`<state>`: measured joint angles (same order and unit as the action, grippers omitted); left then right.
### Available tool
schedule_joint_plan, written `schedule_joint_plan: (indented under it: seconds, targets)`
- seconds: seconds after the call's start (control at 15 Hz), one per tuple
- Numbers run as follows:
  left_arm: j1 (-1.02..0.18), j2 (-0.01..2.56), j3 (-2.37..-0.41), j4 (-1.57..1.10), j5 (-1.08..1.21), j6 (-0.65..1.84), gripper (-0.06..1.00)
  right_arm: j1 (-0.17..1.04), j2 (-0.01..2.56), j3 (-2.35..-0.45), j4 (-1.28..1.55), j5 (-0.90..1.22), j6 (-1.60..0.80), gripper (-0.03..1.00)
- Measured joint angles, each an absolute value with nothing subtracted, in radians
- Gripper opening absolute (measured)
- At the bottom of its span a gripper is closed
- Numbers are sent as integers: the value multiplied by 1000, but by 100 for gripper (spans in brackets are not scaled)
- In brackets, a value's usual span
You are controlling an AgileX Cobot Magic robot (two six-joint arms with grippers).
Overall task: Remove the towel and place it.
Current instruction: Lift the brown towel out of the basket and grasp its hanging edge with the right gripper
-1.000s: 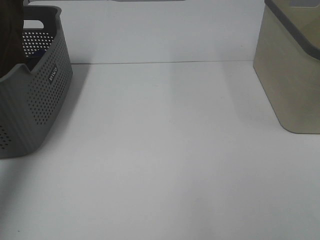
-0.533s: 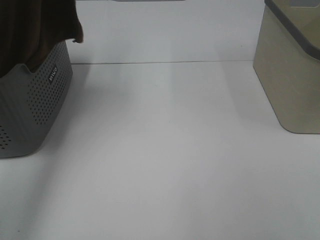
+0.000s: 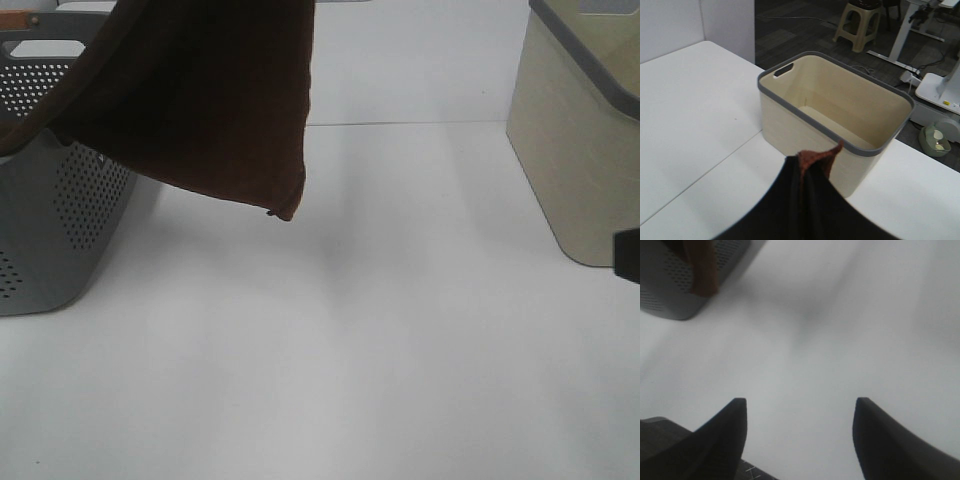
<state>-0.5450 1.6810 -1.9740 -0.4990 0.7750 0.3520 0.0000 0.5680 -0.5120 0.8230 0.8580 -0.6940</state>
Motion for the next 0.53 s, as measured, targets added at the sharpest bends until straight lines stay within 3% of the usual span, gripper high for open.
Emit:
schedule_joint_plan:
  seconds: [0.27,0.53]
  targets:
    - [-622,1681,-1974,-499,744,352,0,0,865,-515,1226,853,-1259,59]
    - [-625,1702,-1974,-505,730,352,0,20,1097,-574,1385,840,-1560,63]
